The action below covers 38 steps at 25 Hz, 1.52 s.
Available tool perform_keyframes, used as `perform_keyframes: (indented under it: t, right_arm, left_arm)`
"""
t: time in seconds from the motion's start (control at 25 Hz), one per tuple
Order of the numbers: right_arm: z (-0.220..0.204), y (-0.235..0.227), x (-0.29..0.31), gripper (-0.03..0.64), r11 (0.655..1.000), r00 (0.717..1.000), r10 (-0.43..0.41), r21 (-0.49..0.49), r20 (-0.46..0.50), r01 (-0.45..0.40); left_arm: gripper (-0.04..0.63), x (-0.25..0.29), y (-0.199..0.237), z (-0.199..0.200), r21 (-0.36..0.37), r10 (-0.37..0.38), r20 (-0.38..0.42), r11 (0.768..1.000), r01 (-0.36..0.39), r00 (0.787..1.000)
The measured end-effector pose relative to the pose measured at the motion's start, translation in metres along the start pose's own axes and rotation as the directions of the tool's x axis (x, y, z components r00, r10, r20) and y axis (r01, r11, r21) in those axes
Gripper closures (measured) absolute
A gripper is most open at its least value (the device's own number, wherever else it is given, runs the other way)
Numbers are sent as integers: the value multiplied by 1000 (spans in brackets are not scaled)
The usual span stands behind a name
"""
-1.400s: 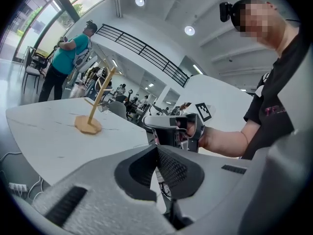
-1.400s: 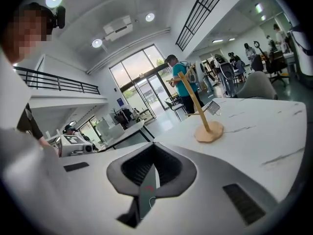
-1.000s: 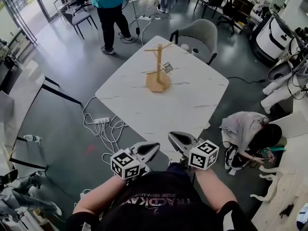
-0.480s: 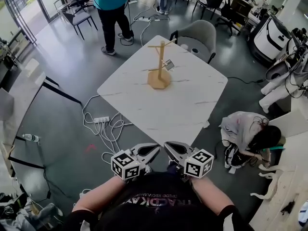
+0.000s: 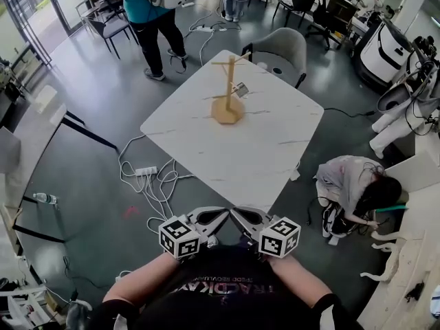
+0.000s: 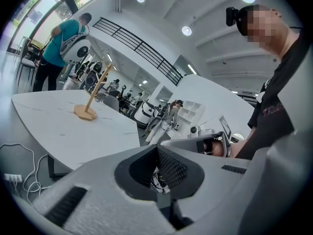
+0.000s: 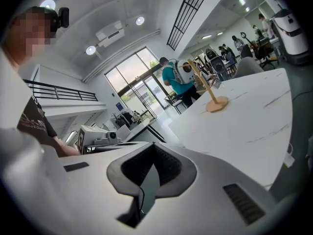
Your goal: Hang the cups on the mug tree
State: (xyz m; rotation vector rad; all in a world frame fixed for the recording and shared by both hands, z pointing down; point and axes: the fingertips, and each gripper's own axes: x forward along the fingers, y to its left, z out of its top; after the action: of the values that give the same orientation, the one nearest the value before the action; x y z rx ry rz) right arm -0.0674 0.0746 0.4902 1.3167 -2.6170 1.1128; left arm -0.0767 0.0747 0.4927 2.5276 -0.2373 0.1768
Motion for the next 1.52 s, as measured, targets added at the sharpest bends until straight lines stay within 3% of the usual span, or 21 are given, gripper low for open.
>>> perform_keyframes:
  t: [1.52]
  right_arm:
    - [-8,4,2,607,1000,1000,6,18,6,-6]
  left_arm:
    - [598,-5,3,-2,-1,9,-3,1000,-9,1000]
